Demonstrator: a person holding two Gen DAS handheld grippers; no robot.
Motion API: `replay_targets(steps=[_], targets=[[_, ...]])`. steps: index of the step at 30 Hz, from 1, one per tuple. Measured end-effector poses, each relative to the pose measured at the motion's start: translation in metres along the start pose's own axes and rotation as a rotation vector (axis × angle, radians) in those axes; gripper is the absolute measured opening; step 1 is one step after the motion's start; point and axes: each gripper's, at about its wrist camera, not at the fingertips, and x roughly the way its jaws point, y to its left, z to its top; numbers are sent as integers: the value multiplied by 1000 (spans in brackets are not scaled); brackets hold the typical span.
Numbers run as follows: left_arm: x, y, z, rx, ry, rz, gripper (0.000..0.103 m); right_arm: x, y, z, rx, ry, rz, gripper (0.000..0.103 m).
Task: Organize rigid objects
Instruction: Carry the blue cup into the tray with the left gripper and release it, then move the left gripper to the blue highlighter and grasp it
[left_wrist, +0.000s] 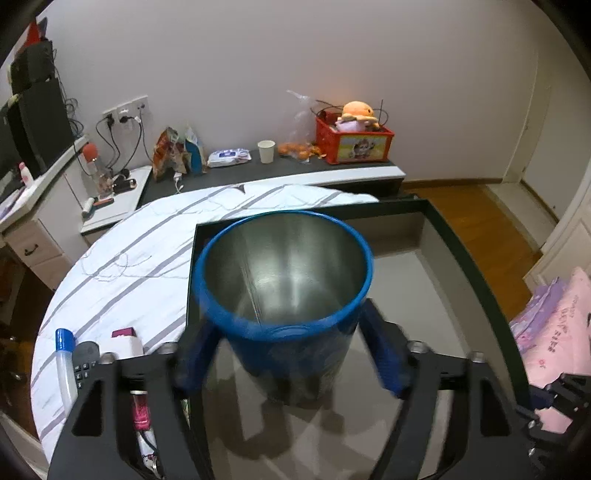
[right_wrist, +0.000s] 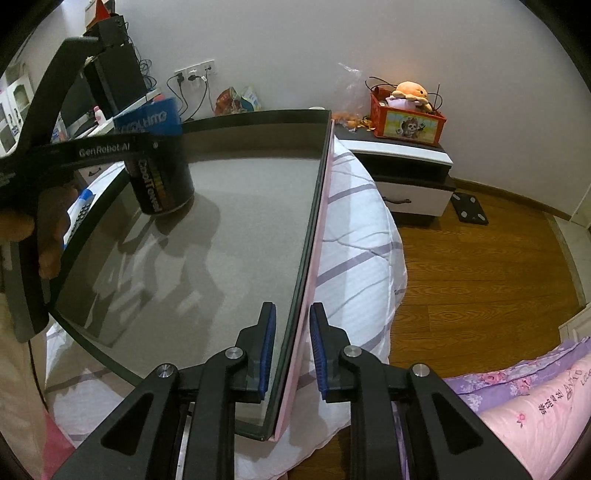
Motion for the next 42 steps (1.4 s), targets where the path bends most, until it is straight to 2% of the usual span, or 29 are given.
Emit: replay_targets(steps=[3, 5, 23, 42], targets=[[-7, 0, -5, 10, -4, 12, 94, -2, -1, -1, 4, -3, -5, 19], [-16, 2, -8, 1, -11, -10, 98, -3, -2, -1, 11, -6, -10, 19], [-112, 51, -70, -62, -136, -17, 102, 0, 3, 2, 32, -7, -46, 19], [-123, 99, -115, -120, -99, -6, 102, 4, 9, 1, 43, 9, -86, 19]])
